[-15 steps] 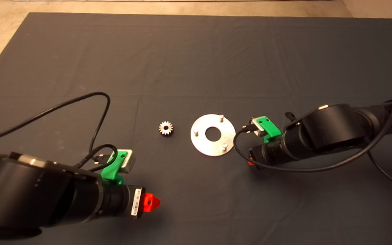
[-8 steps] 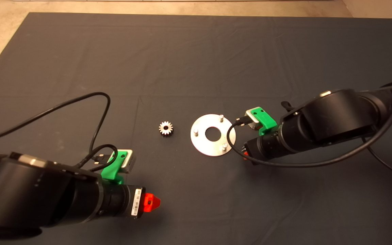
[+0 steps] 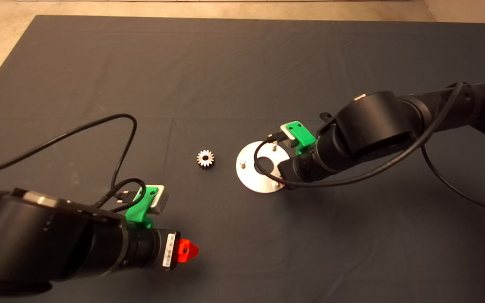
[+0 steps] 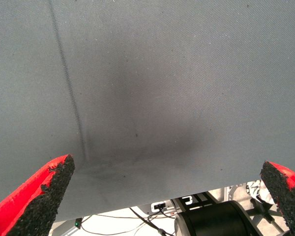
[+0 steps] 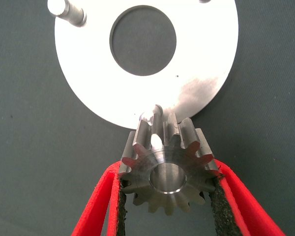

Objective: Install three planetary gears onto the carrier pins

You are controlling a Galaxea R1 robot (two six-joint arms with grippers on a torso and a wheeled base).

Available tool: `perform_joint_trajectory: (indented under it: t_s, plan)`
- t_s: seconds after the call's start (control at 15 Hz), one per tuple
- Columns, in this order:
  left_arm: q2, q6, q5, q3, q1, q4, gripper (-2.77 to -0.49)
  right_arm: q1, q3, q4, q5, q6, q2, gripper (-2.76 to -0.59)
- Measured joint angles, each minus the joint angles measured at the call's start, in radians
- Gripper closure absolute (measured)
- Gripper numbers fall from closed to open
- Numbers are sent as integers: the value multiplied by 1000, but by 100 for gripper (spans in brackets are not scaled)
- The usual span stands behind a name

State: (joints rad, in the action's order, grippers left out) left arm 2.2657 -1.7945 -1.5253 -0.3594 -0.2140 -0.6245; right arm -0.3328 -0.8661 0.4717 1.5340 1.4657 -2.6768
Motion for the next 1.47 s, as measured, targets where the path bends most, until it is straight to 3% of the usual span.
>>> perform_joint_trajectory:
  t_s: [0.53,1.47]
  plan:
    - [0,2,0,0,0,0,-276,-4,-67,-55,0,-18,-36,-92]
    - [0,2,0,0,0,0,-276,-5,-76,-72,0,-22,-42,-92]
